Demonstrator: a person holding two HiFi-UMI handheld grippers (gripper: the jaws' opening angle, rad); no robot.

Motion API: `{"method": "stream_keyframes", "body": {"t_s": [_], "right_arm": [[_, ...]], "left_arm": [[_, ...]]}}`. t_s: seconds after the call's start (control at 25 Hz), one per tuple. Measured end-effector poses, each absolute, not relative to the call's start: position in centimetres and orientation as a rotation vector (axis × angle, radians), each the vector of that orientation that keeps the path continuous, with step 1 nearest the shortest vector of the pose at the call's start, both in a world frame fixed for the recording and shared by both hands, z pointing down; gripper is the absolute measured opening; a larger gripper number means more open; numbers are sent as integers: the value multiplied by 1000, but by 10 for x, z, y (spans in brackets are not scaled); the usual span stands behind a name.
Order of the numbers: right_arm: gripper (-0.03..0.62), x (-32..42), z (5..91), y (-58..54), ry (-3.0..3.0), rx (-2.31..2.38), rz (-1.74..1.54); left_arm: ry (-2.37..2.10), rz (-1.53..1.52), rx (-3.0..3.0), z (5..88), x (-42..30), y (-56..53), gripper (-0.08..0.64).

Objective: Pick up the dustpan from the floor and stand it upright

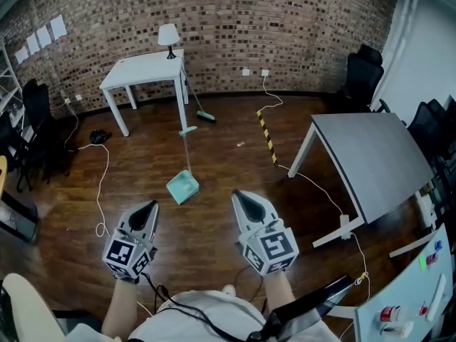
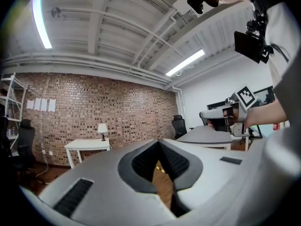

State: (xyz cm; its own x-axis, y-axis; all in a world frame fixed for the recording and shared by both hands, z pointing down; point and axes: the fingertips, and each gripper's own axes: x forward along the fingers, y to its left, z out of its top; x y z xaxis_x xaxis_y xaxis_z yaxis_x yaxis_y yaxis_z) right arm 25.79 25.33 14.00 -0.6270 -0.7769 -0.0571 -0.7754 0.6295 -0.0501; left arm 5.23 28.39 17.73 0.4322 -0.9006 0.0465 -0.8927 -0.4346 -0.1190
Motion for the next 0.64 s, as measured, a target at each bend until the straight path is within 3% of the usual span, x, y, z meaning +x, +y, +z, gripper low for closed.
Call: {"method": "stream_keyframes", "body": {"t_s": [0.64], "right_arm": [[-2,232,142,250,2801,-1322,-3]], "left_arm": [[1617,-167,-2572,180,38,278,9]]}}
